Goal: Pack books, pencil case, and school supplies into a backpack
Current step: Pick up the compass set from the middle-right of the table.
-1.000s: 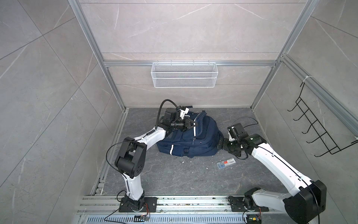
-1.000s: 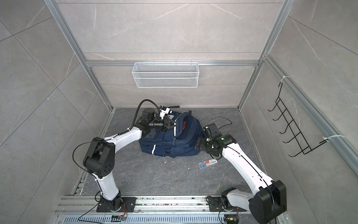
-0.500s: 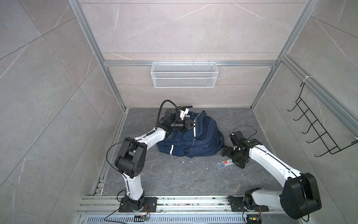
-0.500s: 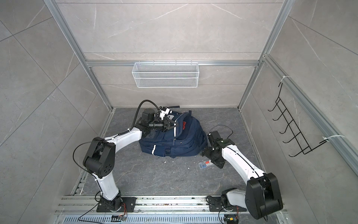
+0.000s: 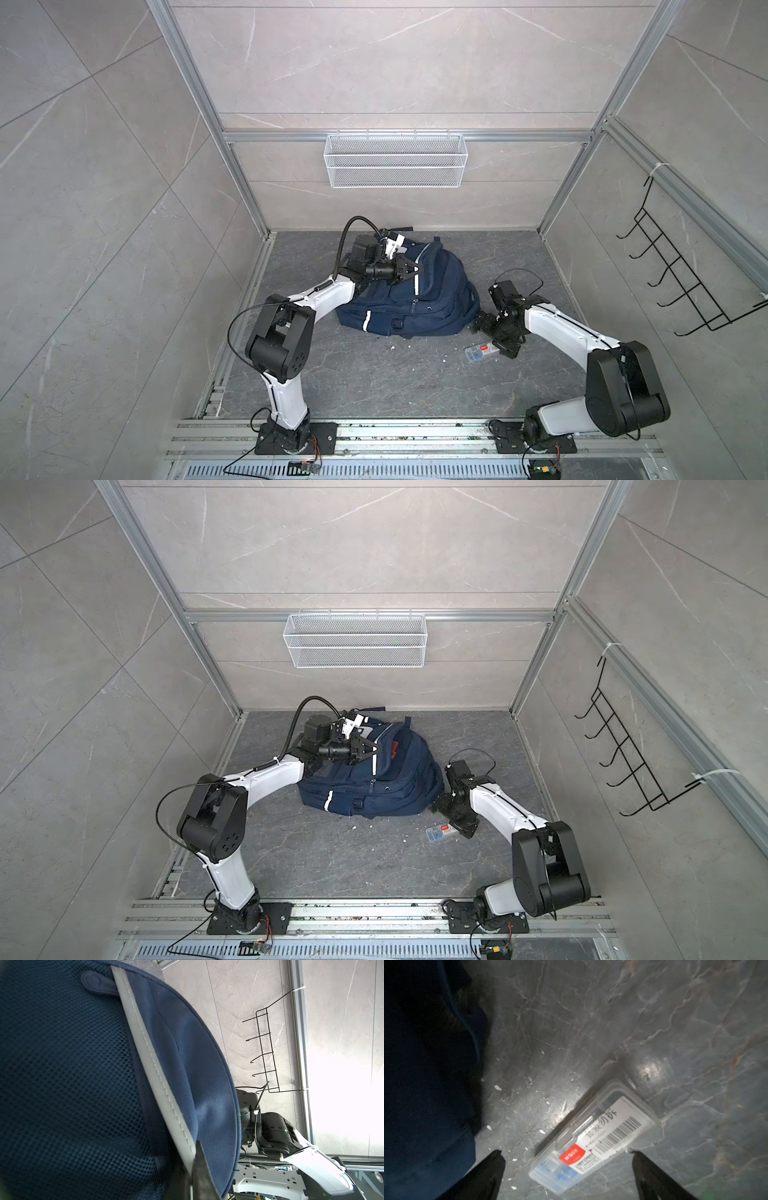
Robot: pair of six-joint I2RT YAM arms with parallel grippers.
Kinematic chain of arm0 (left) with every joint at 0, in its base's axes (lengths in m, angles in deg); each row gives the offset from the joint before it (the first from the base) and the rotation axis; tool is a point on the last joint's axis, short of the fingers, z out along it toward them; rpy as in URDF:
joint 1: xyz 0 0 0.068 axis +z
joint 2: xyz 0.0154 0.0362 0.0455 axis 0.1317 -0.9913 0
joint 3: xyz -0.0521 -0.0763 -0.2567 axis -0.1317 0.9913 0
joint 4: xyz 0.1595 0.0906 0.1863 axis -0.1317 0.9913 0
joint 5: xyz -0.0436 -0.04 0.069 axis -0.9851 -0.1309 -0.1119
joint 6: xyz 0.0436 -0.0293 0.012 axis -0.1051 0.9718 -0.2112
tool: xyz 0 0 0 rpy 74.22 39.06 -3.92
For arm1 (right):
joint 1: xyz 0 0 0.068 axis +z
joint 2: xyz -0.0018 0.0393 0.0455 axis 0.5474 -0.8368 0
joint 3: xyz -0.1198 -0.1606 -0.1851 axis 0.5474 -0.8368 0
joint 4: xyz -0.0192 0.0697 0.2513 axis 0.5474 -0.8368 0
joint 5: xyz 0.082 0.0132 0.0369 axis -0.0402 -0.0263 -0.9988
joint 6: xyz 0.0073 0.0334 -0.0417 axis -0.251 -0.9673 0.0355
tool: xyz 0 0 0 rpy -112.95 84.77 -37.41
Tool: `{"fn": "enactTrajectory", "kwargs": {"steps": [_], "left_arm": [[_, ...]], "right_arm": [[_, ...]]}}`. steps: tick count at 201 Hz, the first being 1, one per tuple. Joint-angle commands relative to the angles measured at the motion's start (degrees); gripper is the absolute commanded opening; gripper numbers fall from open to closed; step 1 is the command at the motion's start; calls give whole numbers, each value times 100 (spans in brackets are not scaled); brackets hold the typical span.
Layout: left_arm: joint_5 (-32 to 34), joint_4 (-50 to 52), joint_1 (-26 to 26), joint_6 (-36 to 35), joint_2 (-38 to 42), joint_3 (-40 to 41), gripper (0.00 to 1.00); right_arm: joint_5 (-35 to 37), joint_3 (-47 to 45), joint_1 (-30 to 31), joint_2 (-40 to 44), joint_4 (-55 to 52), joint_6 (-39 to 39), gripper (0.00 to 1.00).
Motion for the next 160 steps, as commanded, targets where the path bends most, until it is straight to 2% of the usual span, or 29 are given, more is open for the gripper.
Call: {"fn": "enactTrajectory", "kwargs": {"steps": [1, 108, 129, 160], "left_arm": [[73, -322, 111, -25, 359, -22, 0], [144, -349, 108, 1, 453, 111, 0], [161, -357, 106, 10, 466, 128, 0], [182, -379, 110, 9, 497, 165, 0]], "right_arm": [[15, -35, -38, -161, 132, -30, 97], [18, -237, -60, -495, 411, 109, 92], [125, -372, -59, -489, 478, 129, 83], [182, -474, -75, -469, 490, 178, 79]]}}
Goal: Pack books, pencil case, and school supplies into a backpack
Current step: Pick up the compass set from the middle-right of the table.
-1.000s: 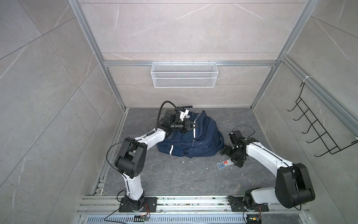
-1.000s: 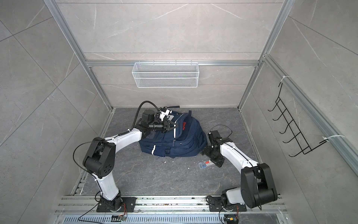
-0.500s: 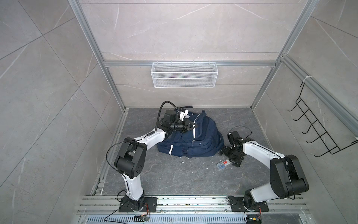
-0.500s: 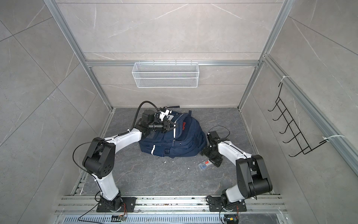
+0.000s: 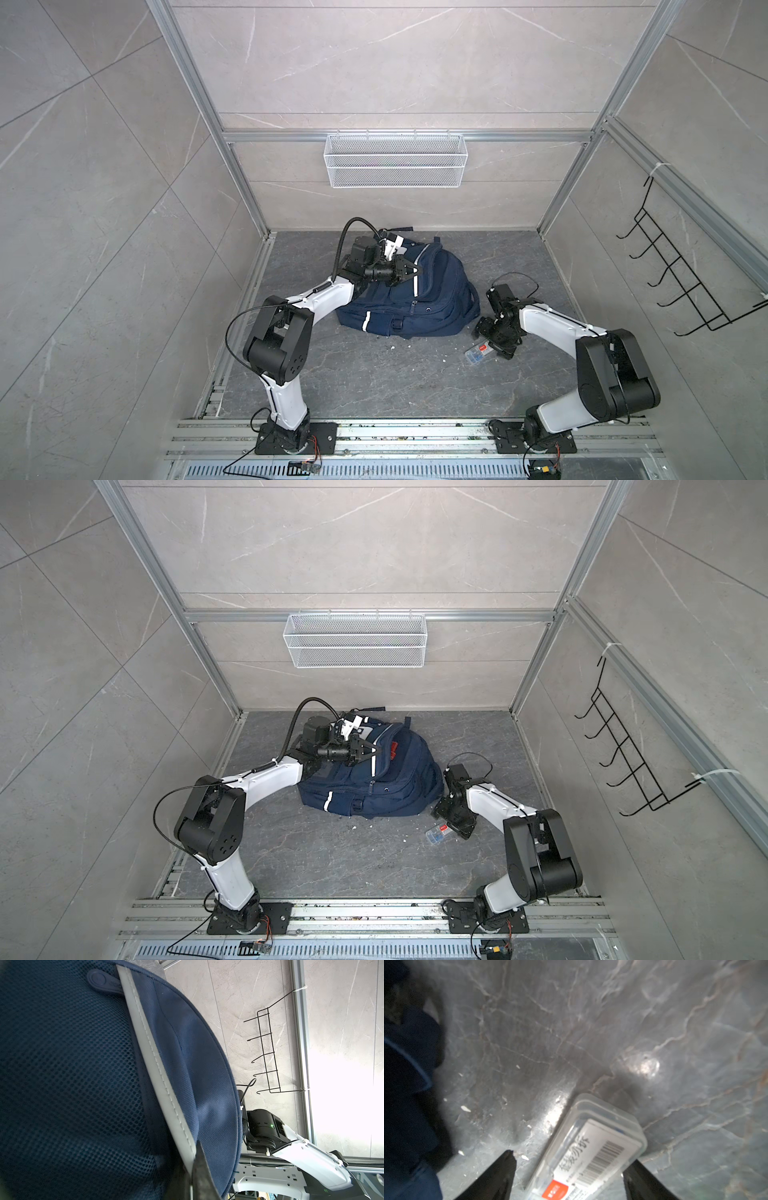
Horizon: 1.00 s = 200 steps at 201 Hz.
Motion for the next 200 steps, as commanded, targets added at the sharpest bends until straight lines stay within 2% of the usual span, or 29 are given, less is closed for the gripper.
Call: {"fn": "enactTrajectory", "kwargs": {"steps": [1, 80, 113, 163, 181, 200], "left_arm": [[128, -372, 112, 10, 390, 22, 0], [146, -361, 106, 6, 414, 27, 0], [157, -370, 114, 5, 390, 13, 0], [166, -377, 106, 10, 376, -1, 0], [166, -375, 112, 7, 387, -7, 0], [167, -365, 112, -10, 417, -8, 0]], "right_arm": [[99, -253, -30, -78, 114, 112, 78], [225, -436, -47, -106, 265, 269, 73], [227, -456, -43, -111, 289, 272, 54], [201, -412, -46, -138, 280, 321, 36], [62, -417, -43, -26, 406, 457, 23], [-138, -442, -44, 247, 619, 681, 17]]}}
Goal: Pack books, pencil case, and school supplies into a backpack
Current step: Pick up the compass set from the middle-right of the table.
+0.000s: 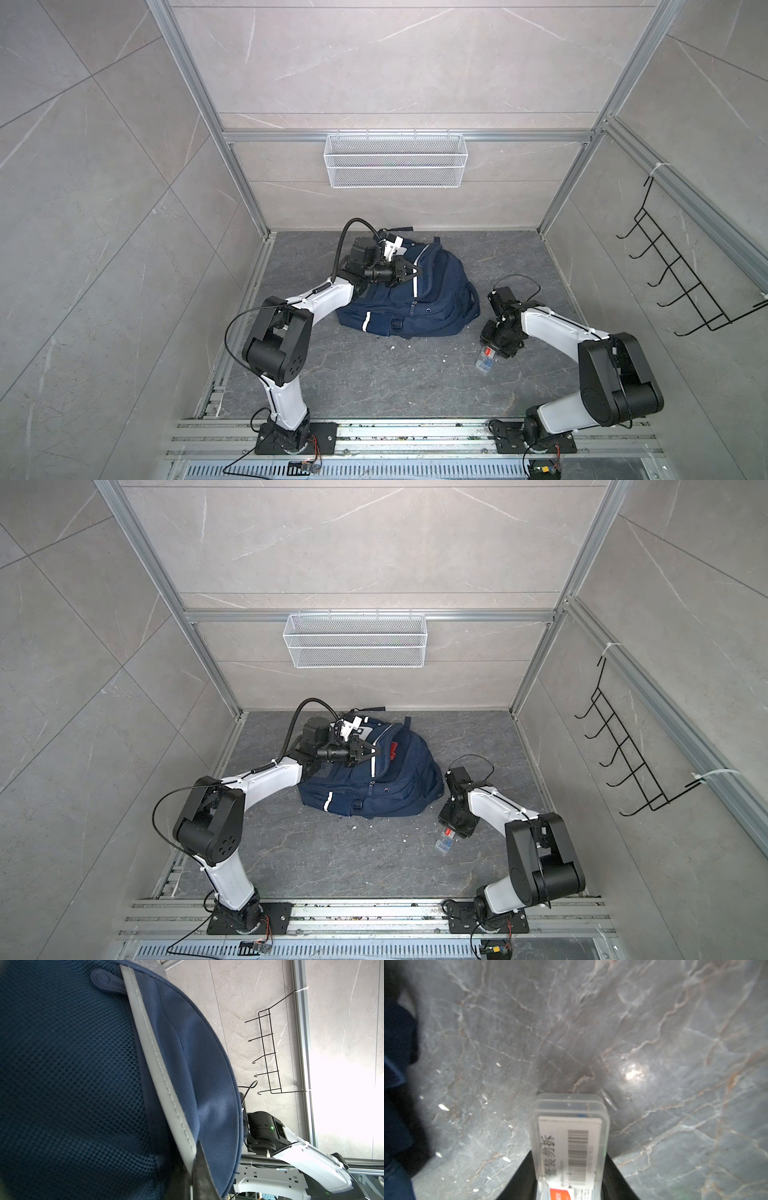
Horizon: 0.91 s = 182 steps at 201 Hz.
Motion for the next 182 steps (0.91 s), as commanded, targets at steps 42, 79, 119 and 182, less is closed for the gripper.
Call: {"fn": "enactTrajectory", "kwargs": {"steps": [42, 79, 119, 182], "left_arm": [[186, -350, 112, -42, 428, -49, 0], [254, -366, 105, -46, 438, -95, 0], [258, -398, 106, -17, 444, -143, 0], [276, -483, 107, 6, 513, -71, 0]], "right_arm": [[-360, 160, -13, 751, 215, 834, 5], [-528, 715, -8, 1375, 371, 1071, 0], [-1037, 1716, -10, 1186, 546, 1239, 0], [-1625, 2963, 297, 195, 667, 665, 0]]}}
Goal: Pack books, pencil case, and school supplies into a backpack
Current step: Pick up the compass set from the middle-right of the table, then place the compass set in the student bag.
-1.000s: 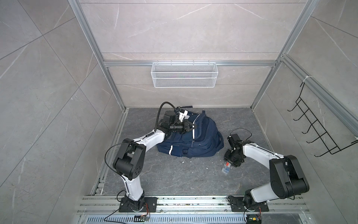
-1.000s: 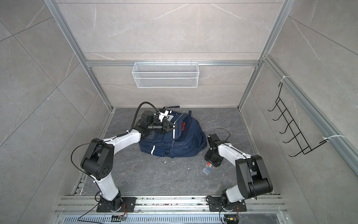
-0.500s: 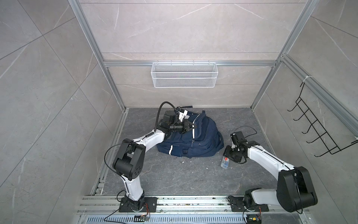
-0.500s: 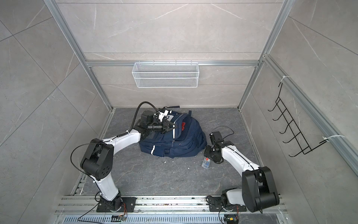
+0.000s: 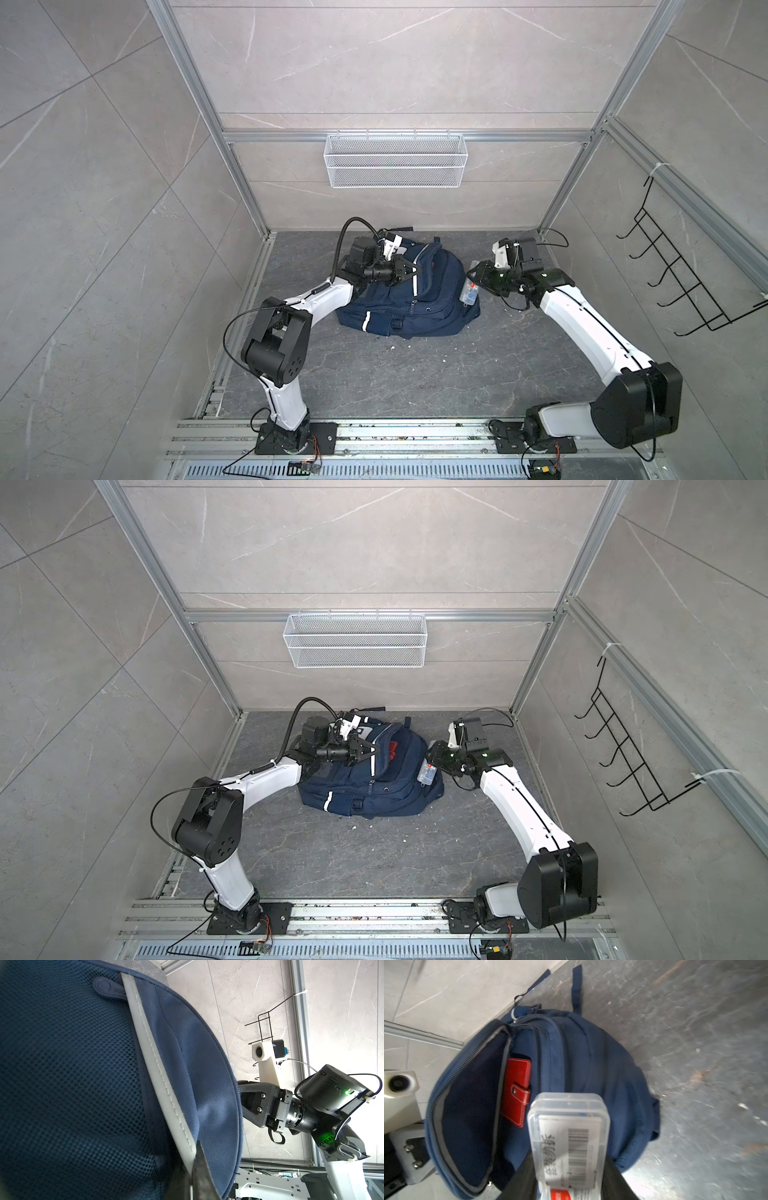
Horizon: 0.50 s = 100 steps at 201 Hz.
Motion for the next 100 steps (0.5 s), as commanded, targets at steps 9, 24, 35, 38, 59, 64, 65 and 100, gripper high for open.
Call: {"fn": "enactTrajectory", "kwargs": {"steps": [9, 24, 35, 38, 59, 64, 65, 100], "left_arm": [[165, -468, 97, 2, 459, -54, 0], [163, -468, 101, 1, 463, -57, 0], [163, -461, 97, 3, 445, -72, 0], [158, -459, 97, 4, 442, -83, 0], [154, -447, 97, 9, 419, -134, 0], [145, -446, 98, 22, 416, -152, 0], [141, -452, 97, 19, 415, -153, 0], [127, -493, 89, 60, 393, -164, 0]], "right_arm": [[-416, 544, 316, -401, 133, -335, 0], [-644, 775, 456, -653, 180, -501, 0], [-744, 888, 571, -788, 261, -605, 0], [-759, 904, 598, -815, 286, -630, 0], [-855, 958, 760, -1006, 553, -832, 0], [-865, 977, 790, -1063, 591, -865, 0], [-866, 984, 796, -1083, 601, -872, 0], [-849, 1093, 977, -1478, 1007, -1117, 0]]}}
